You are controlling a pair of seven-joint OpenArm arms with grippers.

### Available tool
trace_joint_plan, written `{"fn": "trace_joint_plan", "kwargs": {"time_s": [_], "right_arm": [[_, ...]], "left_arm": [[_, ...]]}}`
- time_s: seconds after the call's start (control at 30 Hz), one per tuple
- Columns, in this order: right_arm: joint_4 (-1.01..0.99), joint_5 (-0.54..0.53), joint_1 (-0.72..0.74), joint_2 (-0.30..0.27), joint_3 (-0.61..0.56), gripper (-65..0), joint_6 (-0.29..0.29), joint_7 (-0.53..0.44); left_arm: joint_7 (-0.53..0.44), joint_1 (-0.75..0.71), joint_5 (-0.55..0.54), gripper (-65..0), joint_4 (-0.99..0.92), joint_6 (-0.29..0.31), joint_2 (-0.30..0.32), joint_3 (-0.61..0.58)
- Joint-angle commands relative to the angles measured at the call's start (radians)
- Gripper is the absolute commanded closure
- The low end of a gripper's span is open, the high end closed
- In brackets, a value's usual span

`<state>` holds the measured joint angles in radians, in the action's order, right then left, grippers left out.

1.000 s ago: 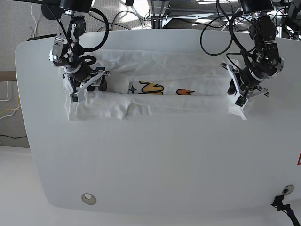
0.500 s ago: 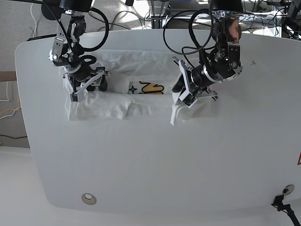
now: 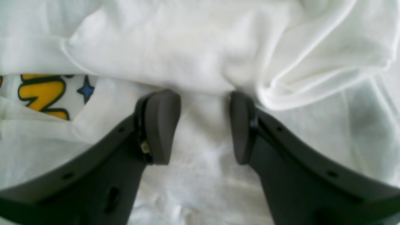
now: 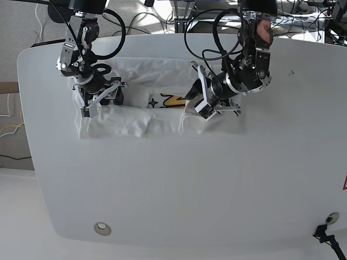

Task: Fold the T-shirt properly
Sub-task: 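Grasp the shirt side with the left gripper and fold it inward over the print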

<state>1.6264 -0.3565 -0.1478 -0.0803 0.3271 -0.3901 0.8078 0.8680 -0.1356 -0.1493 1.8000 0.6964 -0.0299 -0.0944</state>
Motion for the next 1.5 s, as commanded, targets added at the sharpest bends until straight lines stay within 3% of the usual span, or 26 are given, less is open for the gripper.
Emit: {"fn": "trace_joint_plan", "kwargs": {"time_s": [0.0, 0.1, 0.23, 0.4, 0.57, 0.6, 0.67, 0.77, 0.83, 1.17, 1.47], "right_arm": [[0.008, -0.005, 0.006, -0.005, 0.000, -29.0, 0.000, 0.008], [0.008, -0.005, 0.006, -0.005, 0.000, -29.0, 0.000, 0.008], [0.008, -0.005, 0.006, -0.005, 0.000, -29.0, 0.000, 0.008], [0.008, -0.005, 0.006, -0.005, 0.000, -29.0, 0.000, 0.008], [0.008, -0.005, 0.006, -0.003, 0.000, -29.0, 0.000, 0.008], [0.008, -0.005, 0.006, -0.003, 0.000, -29.0, 0.000, 0.008], [0.008, -0.005, 0.007, -0.003, 0.000, -29.0, 0.000, 0.008], [0.010, -0.005, 0.007, -0.003, 0.000, -29.0, 0.000, 0.008], [0.010, -0.003, 0.007, 0.009, 0.000, -29.0, 0.000, 0.008], [0.010, -0.003, 0.006, 0.017, 0.000, -29.0, 0.000, 0.008], [0.010, -0.002, 0.004, 0.017, 0.000, -29.0, 0.000, 0.008]], "left_arm": [[-0.022, 0.011, -0.017, -34.9, 0.022, 0.002, -0.006, -0.008], [-0.020, 0.027, -0.020, -47.9, 0.031, 0.002, -0.006, -0.048], [0.029, 0.060, -0.019, -48.4, 0.090, 0.002, 0.000, -0.078], [0.018, 0.110, -0.014, -48.4, 0.083, 0.002, 0.063, 0.064], [-0.057, 0.120, -0.013, -48.1, 0.028, 0.002, 0.121, 0.161], [-0.076, 0.115, -0.013, -46.0, 0.014, 0.002, 0.126, 0.166], [-0.109, 0.110, -0.013, -34.9, -0.012, 0.002, 0.126, 0.166], [-0.134, 0.093, -0.013, -10.3, -0.047, 0.002, 0.124, 0.163], [-0.134, 0.092, -0.013, 0.0, -0.061, 0.002, 0.121, 0.146], [-0.234, 0.158, -0.016, 0.0, -0.216, 0.002, 0.072, -0.077], [-0.263, 0.198, -0.020, 0.0, -0.339, 0.002, 0.080, -0.083]]}}
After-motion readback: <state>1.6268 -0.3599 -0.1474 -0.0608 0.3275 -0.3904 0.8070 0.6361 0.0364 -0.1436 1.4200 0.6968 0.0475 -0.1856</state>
